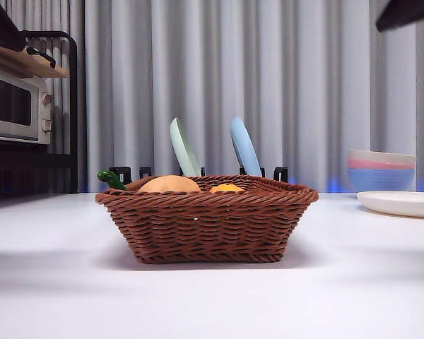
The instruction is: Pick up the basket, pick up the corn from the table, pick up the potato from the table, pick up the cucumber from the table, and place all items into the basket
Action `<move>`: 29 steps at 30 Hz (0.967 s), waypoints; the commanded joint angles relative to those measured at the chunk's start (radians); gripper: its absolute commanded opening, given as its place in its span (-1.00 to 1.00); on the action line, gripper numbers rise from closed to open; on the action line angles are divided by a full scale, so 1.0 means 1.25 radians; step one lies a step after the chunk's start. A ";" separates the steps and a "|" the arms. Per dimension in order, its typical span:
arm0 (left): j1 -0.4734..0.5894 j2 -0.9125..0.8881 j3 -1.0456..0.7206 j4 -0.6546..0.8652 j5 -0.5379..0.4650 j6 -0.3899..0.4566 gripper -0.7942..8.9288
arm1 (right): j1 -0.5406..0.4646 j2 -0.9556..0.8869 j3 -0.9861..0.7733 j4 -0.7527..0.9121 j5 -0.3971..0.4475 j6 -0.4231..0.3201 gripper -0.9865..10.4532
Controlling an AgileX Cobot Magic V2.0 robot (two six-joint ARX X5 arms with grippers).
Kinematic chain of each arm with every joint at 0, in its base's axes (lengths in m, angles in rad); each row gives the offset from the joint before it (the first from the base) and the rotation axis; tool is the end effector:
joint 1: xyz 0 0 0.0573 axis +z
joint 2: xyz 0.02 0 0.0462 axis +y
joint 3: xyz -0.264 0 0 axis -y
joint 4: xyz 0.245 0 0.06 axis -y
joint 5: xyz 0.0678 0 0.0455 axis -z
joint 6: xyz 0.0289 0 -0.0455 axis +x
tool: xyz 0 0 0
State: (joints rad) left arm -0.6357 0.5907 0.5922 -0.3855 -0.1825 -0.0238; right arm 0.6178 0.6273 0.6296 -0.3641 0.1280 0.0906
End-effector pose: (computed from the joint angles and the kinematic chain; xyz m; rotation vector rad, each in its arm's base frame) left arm 0.1116 -0.0758 0.2749 0.1309 0.3605 -0.4432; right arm 0.1174 0.0789 0.2849 -0.0452 0.3616 0.4682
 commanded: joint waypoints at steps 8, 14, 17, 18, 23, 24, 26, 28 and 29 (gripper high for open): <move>0.000 -0.001 -0.001 0.026 0.002 -0.029 -0.84 | 0.004 -0.026 -0.020 -0.045 0.027 0.117 -0.82; 0.000 -0.001 -0.001 0.026 0.002 -0.029 -0.84 | 0.004 -0.027 -0.020 -0.052 0.029 0.117 -0.82; 0.000 -0.001 -0.001 0.026 0.002 -0.029 -0.84 | 0.004 -0.026 -0.020 -0.053 0.028 0.117 -0.82; 0.000 -0.001 -0.001 0.026 0.002 -0.029 -0.84 | 0.004 -0.026 -0.020 -0.053 0.028 0.117 -0.82; -0.001 -0.016 0.000 0.004 -0.005 -0.011 -0.84 | 0.004 -0.026 -0.020 -0.053 0.028 0.117 -0.82; 0.006 -0.028 0.000 -0.005 -0.019 0.000 -0.84 | 0.004 -0.026 -0.020 -0.053 0.028 0.117 -0.82; 0.030 -0.045 0.000 -0.014 -0.027 0.005 -0.84 | 0.004 -0.026 -0.020 -0.053 0.028 0.117 -0.82; 0.069 -0.062 -0.009 -0.018 -0.016 0.004 -0.84 | 0.004 -0.026 -0.020 -0.053 0.029 0.117 -0.82; 0.091 -0.070 -0.020 -0.008 -0.015 0.004 -0.84 | 0.004 -0.026 -0.020 -0.053 0.028 0.117 -0.82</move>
State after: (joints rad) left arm -0.5503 0.5102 0.5907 -0.4049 -0.2054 -0.0330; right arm 0.6220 0.5961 0.6109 -0.4343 0.1596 0.2283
